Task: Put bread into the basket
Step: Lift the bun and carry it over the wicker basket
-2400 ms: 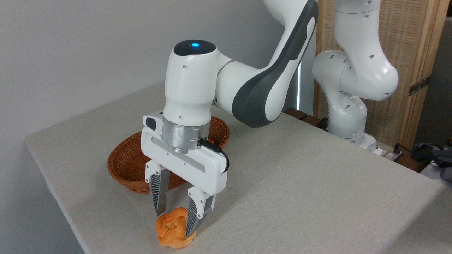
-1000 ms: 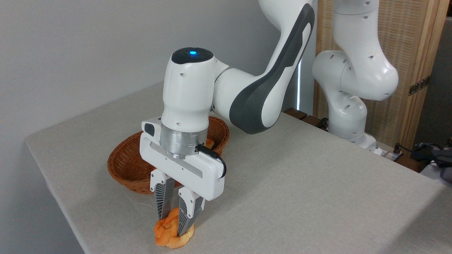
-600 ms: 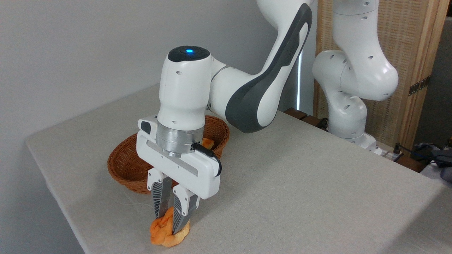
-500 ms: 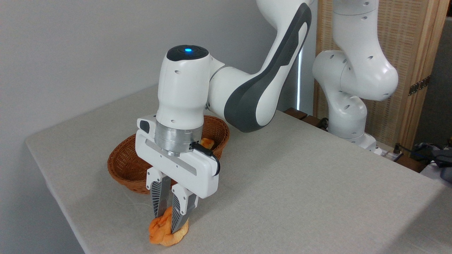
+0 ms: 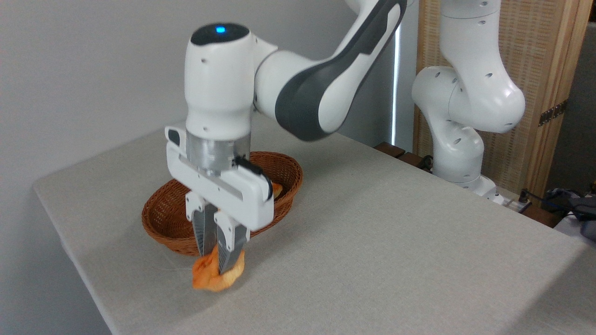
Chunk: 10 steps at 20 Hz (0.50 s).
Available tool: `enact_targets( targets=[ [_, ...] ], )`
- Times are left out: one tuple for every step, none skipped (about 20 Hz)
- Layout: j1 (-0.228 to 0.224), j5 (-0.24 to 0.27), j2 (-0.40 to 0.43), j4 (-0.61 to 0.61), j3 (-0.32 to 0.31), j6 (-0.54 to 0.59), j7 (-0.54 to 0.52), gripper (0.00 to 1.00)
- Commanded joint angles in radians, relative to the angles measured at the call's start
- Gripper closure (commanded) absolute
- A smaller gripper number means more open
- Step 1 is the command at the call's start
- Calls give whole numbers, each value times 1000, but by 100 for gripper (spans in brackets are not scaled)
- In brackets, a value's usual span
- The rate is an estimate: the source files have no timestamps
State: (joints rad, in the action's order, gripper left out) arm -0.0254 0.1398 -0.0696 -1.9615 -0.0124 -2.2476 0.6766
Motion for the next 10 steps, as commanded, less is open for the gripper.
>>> enact_targets(
  targets=[
    [-8,4,108,-3,9,109,-12,64],
    [-19,4,128,-3,11,137,-12,64],
    [-40,4,145,-3,9,161,-12,64],
    [-60,4,155,-3,9,180,-15,64],
    [-85,6,165,-5,8,198,-23,64],
    [-112,6,171,-7,8,212,-40,63],
    [-140,4,177,-10,6,217,-54,63],
    [-169,6,177,-14,6,218,-58,61],
    [-195,6,177,-16,5,217,-63,59],
    [-211,7,177,-16,5,217,-75,58]
  ],
)
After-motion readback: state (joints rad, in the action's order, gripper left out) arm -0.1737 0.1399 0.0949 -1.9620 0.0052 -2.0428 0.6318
